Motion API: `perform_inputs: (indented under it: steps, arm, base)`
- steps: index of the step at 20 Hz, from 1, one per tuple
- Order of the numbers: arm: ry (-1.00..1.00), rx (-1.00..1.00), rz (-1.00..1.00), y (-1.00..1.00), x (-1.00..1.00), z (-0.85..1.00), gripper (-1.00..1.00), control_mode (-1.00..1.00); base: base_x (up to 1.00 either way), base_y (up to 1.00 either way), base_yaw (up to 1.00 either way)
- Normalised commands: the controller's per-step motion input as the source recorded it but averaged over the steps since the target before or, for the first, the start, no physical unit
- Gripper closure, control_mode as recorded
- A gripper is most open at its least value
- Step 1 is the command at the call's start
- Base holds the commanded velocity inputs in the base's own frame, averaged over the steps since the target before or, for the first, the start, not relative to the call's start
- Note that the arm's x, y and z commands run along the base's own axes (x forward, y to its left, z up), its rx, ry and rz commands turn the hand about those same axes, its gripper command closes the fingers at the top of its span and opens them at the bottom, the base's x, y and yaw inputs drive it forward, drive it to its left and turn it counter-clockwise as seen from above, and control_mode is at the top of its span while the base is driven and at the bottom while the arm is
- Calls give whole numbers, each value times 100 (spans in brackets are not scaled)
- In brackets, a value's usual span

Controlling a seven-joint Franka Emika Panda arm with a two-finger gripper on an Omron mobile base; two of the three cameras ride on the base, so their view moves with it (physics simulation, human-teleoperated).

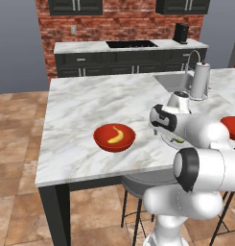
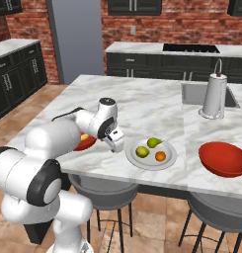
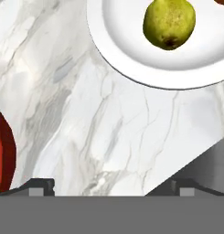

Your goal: Take the fruits from the plate on the dining counter and place two fruits in each bowl.

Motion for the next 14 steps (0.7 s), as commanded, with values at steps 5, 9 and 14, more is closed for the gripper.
perform_inputs:
  steps: [5,9,14]
  arm:
    - [0,-8,0,-87,-12,0,-100,-100]
    - [0,-7,0,-79,0,0,-100,-100]
    - [0,-5,0,-58,5,0,-100,-100]
  base:
    - [0,0,0]
    - [0,0,0]
    - [0,0,0]
